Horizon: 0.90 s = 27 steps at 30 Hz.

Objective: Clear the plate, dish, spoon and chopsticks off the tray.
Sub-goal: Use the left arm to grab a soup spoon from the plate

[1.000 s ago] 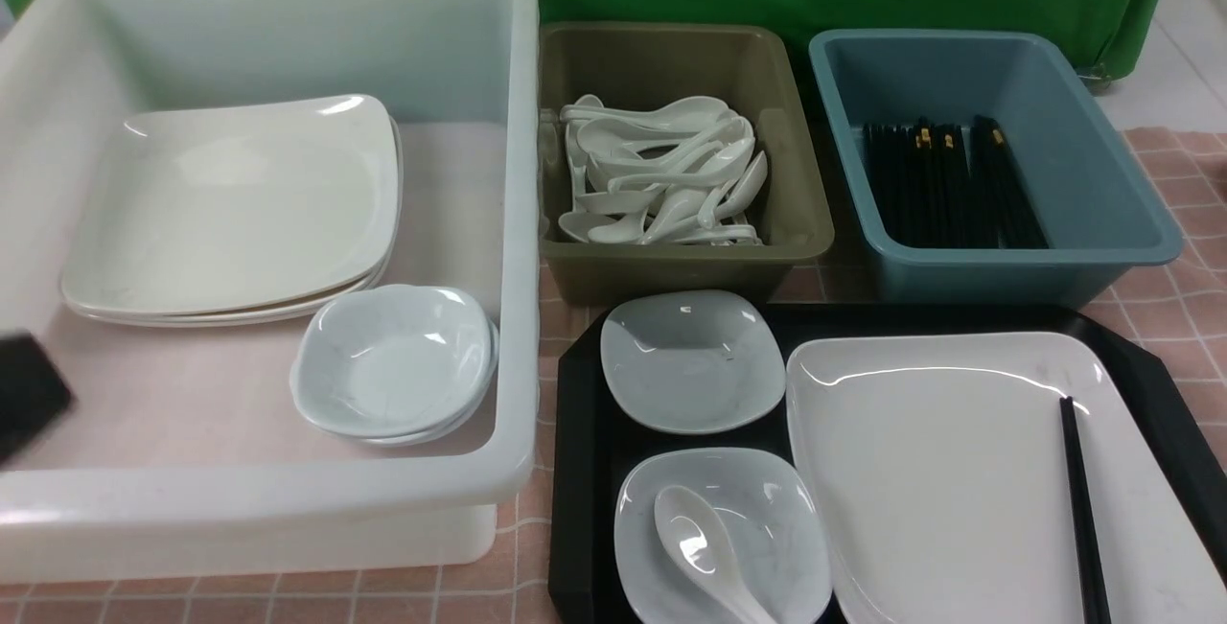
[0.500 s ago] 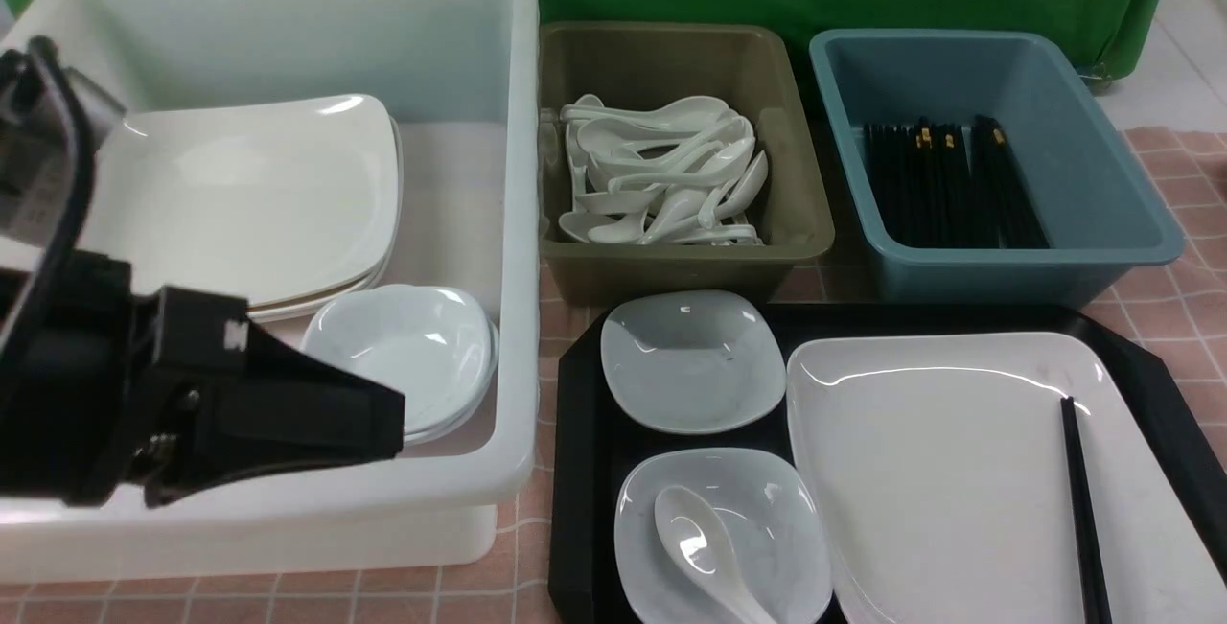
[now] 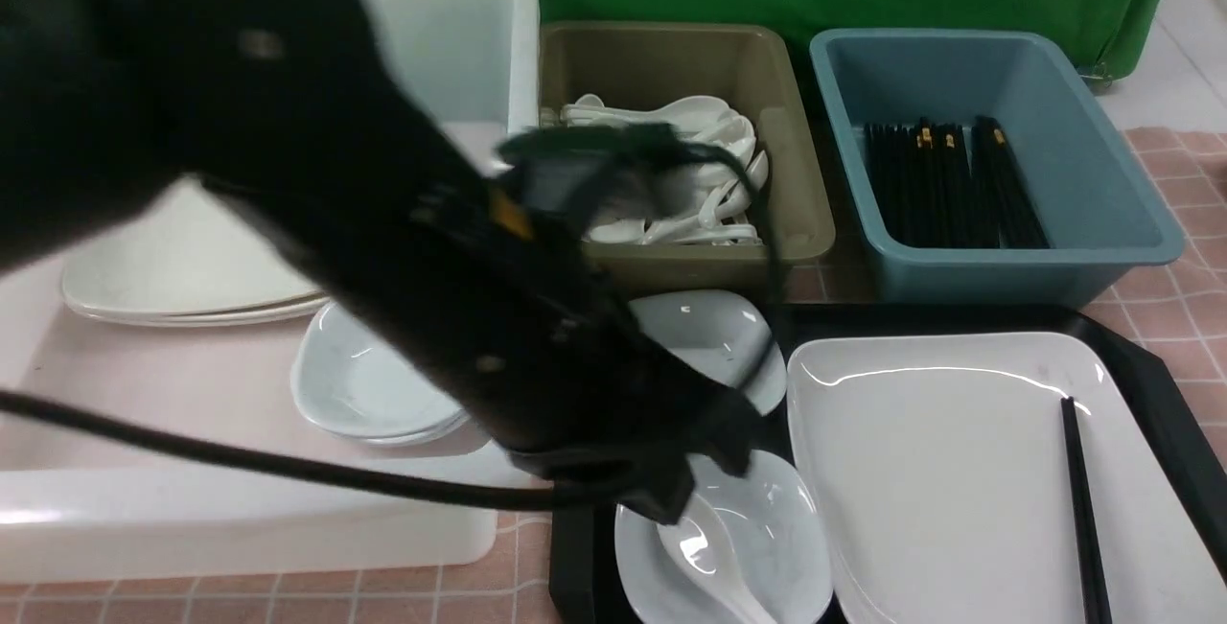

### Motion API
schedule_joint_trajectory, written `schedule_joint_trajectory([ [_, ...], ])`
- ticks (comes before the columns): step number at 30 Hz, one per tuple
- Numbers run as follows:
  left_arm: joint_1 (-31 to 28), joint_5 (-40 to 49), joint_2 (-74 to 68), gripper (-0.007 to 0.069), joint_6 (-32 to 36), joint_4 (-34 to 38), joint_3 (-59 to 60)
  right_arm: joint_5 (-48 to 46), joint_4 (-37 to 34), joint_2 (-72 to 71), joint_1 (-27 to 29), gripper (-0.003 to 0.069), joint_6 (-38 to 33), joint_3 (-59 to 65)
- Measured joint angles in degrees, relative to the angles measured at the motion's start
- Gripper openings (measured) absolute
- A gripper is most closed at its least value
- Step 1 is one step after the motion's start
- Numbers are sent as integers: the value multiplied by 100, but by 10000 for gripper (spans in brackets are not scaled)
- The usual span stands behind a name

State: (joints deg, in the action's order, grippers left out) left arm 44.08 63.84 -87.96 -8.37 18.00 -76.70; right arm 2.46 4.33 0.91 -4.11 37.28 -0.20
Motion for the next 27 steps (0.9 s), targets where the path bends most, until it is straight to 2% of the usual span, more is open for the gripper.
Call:
schedule_joint_trajectory([
  [3, 363, 244, -767, 63, -302, -269, -557, -18, 0, 0, 0, 241, 0, 0],
  [6, 584, 345, -1473, 131, -625, -708, -1074, -36, 0, 0, 0, 241, 0, 0],
  [9, 641, 429, -2015, 206, -779, -1150, -1458, -36, 0, 0, 0, 241, 0, 0],
  [11, 641, 529, -2416, 293, -976, -1595, -1783, -36, -4, 0, 0, 241, 0, 0],
  [12, 641, 539, -2442, 300, -1013, -1627, -1800, -36, -4, 0, 0, 241, 0, 0],
  [13, 641, 553, -2624, 354, -1140, -1800, -1914, -37, -4, 0, 0, 241, 0, 0],
  [16, 641, 567, -2827, 412, -1336, -1937, -1960, -37, -4, 0, 0, 241, 0, 0],
  [20, 641, 594, -2998, 431, -1455, -1890, -1960, -37, -4, 0, 0, 241, 0, 0],
  [23, 641, 607, -3010, 424, -1228, -1744, -2014, -37, -4, 0, 0, 241, 0, 0],
  [25, 641, 607, -2981, 392, -777, -1417, -2171, -37, -4, 0, 0, 241, 0, 0],
  [27, 641, 600, -2870, 328, -108, -949, -2374, -37, -4, 0, 0, 241, -11, 0],
])
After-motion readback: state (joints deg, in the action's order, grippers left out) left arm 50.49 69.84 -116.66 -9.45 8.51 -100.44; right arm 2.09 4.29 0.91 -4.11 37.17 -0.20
